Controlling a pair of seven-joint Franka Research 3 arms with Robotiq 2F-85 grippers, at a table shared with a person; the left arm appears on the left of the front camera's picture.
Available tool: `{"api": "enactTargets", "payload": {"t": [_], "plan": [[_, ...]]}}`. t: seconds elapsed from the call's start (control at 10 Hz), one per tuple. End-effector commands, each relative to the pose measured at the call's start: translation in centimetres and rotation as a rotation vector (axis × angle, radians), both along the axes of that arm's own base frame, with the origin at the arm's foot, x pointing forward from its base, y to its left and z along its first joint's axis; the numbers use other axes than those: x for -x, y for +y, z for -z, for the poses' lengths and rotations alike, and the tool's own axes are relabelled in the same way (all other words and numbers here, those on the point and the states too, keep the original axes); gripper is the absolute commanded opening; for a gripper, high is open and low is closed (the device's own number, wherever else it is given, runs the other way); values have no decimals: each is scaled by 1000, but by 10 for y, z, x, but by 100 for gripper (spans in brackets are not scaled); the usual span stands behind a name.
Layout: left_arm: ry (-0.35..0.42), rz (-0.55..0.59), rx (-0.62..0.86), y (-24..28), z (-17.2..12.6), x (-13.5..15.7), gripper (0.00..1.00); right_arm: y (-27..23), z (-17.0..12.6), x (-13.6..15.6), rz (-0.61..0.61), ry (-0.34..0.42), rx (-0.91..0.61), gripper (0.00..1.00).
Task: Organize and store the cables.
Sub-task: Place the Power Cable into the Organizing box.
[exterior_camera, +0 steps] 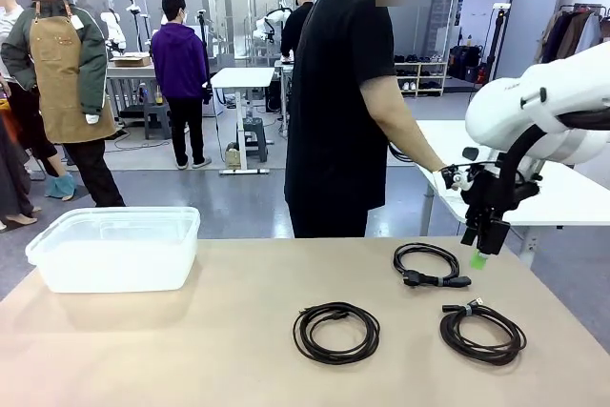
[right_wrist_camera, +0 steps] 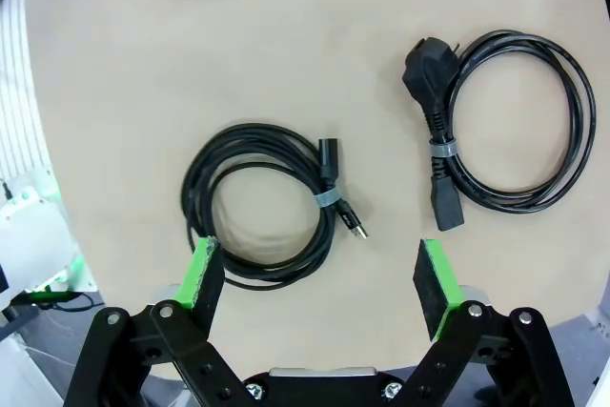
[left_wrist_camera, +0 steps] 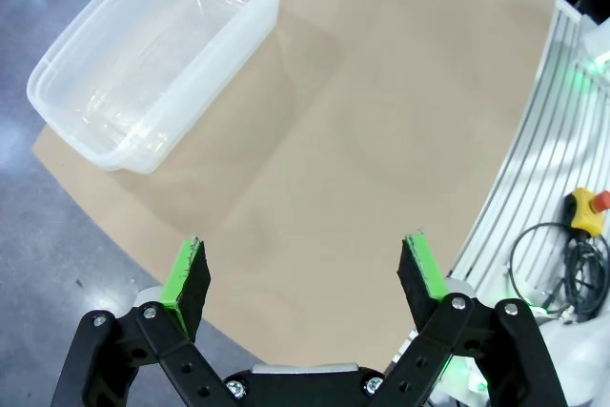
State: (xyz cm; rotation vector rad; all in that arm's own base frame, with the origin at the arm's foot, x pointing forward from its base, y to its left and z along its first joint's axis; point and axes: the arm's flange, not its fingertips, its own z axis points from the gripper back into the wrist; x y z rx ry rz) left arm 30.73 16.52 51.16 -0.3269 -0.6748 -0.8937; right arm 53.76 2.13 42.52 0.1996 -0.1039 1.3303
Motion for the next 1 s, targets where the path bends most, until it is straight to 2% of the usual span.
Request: {"api": "enactTargets", "payload": {"t": [0.0,0.6,0.7,0.9], "plan": [[-7,12,1,2,-1,0,100,2,0,-4,3,-17,15,100],[-7,12,1,2,-1,0,100,2,4,-2,-3,-3,5,100],[-7,12,1,2,-1,0,100,-7,12,2,42,-34,-35,100],[-7,12,1,2,-1,0,100,1,37,-18,36,-86,-27,100]]}}
